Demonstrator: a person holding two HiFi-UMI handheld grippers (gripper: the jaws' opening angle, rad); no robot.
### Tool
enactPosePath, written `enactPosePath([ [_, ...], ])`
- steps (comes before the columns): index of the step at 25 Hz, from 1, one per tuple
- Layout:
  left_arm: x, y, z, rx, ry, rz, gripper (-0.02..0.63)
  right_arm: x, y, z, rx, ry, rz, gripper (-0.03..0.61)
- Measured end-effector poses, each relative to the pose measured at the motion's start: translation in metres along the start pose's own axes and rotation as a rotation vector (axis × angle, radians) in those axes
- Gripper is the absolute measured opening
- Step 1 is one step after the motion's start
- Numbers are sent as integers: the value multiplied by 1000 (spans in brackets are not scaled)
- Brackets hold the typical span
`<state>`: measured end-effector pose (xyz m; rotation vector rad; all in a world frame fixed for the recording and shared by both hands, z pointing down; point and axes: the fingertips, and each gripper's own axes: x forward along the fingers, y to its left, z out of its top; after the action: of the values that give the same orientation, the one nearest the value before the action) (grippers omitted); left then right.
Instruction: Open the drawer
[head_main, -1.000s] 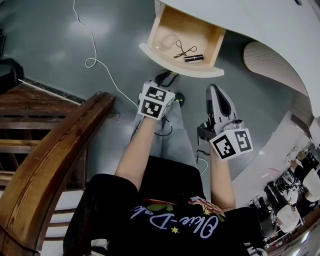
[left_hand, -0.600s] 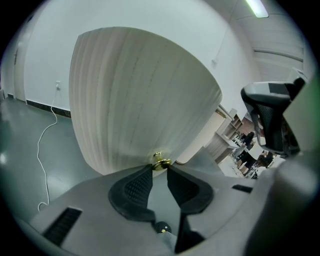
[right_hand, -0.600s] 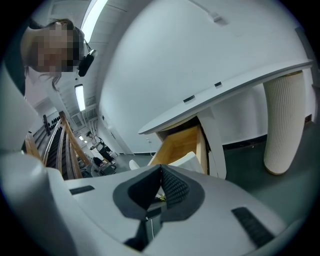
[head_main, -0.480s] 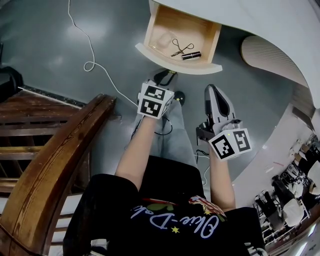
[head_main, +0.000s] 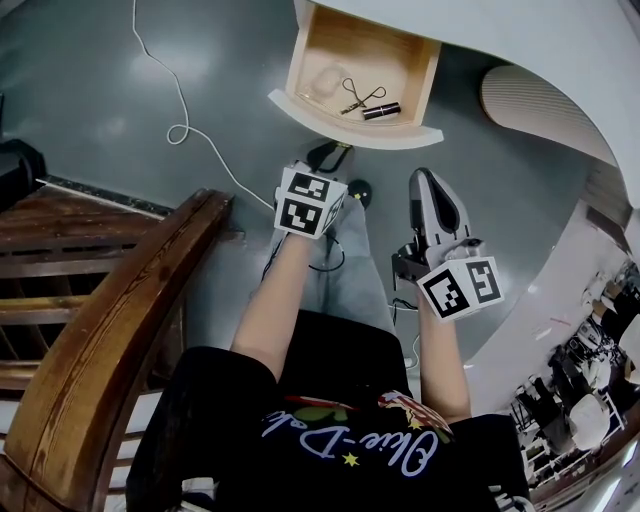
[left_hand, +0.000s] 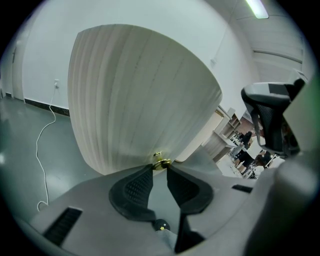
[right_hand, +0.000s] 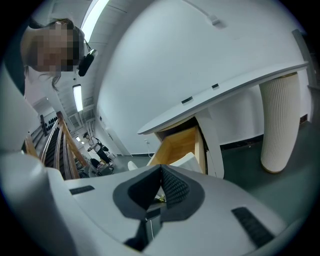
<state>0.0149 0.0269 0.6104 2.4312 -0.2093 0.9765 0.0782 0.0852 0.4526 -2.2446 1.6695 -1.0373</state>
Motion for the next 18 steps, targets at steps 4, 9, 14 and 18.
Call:
enactPosePath([
  [4,0,1,-1,-7,-1,-3,86,-1,1,-2,2,-2,-4,2],
  [9,-1,1,-4,-26,-3,-5,72,-5,5,-5,2,-5,-8,2],
  [14,-15,17,-5,-36,-49,10,5,-8,10,-8,2,-11,-13,2],
  [18,-18,24,6,77,-37,3,5,-9,9,-10,4,-12,-17,2],
])
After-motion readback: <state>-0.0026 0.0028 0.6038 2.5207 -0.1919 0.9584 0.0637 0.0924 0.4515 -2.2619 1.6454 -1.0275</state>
